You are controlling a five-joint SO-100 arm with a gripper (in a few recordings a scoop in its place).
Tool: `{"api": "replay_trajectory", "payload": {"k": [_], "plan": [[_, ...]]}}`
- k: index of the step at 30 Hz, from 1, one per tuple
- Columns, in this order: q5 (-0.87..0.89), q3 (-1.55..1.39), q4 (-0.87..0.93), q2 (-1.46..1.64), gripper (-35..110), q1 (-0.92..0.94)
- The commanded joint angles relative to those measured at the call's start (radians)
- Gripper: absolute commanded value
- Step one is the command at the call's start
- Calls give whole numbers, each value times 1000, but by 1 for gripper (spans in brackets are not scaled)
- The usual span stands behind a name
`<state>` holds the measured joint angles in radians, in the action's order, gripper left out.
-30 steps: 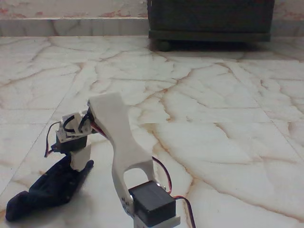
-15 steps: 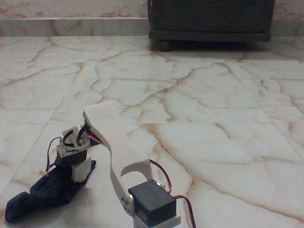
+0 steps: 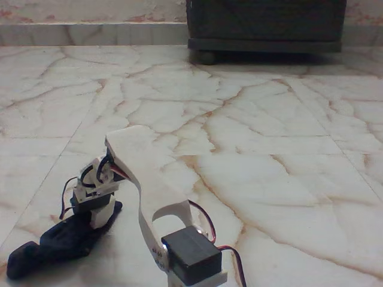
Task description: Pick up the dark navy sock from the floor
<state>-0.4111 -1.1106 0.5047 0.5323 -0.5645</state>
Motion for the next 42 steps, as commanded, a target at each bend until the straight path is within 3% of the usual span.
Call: {"api": "replay_trajectory", "payload": {"k": [1,13,22,42], "plan": [[-31,-28,-2,44,0,44],[-314,-650,-132,640,0,227],[-486,-905,-132,1042,0,362],[-928,-1591,-755,1626,0,649]]}}
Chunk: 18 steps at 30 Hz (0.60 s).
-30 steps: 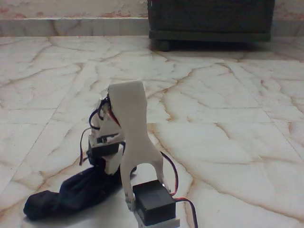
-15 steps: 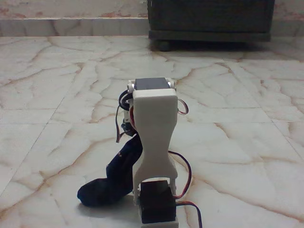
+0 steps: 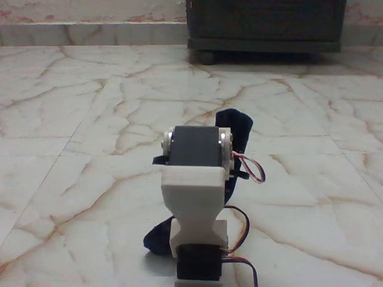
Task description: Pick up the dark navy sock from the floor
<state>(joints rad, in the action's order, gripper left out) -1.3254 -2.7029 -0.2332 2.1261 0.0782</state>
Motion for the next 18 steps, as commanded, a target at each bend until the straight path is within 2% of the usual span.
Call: {"api": "replay_trajectory", "payload": {"k": [1,5,8,11,18], "plan": [[-34,-51,-64,61,0,6],[-80,-181,-153,176,0,6],[-72,-190,-89,265,0,6],[-71,-224,-106,307,0,6],[-86,-341,-331,316,0,5]]}}
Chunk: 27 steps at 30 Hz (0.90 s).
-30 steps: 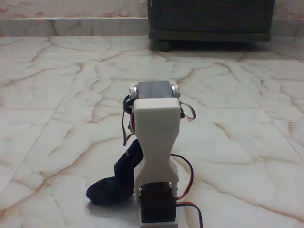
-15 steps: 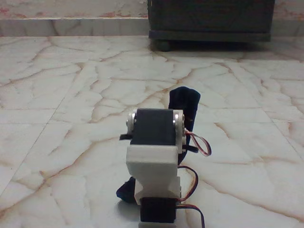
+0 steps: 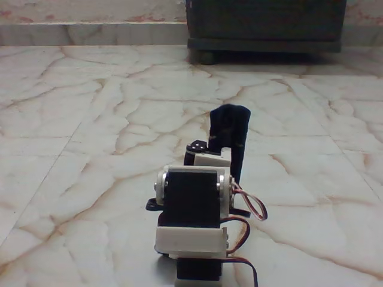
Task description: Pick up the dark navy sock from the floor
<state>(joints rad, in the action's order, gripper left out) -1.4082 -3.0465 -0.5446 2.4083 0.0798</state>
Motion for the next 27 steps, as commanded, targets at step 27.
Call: {"api": "replay_trajectory", "payload": {"k": [27], "plan": [[-114,-35,-146,32,0,18]]}}
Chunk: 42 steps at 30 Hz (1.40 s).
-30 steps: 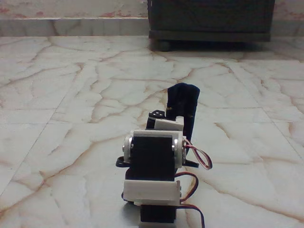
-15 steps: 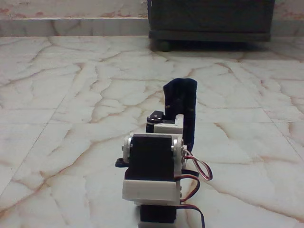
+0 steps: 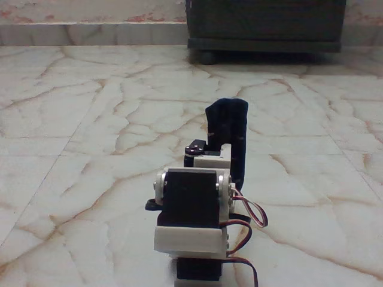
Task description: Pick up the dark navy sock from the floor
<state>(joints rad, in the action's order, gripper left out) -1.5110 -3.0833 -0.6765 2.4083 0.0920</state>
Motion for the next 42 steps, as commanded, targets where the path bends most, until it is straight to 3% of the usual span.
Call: {"api": "replay_trajectory", "payload": {"k": [1,9,42], "plan": [[-15,2,-14,32,0,8],[-110,2,-9,31,0,21],[-103,2,11,28,0,18]]}}
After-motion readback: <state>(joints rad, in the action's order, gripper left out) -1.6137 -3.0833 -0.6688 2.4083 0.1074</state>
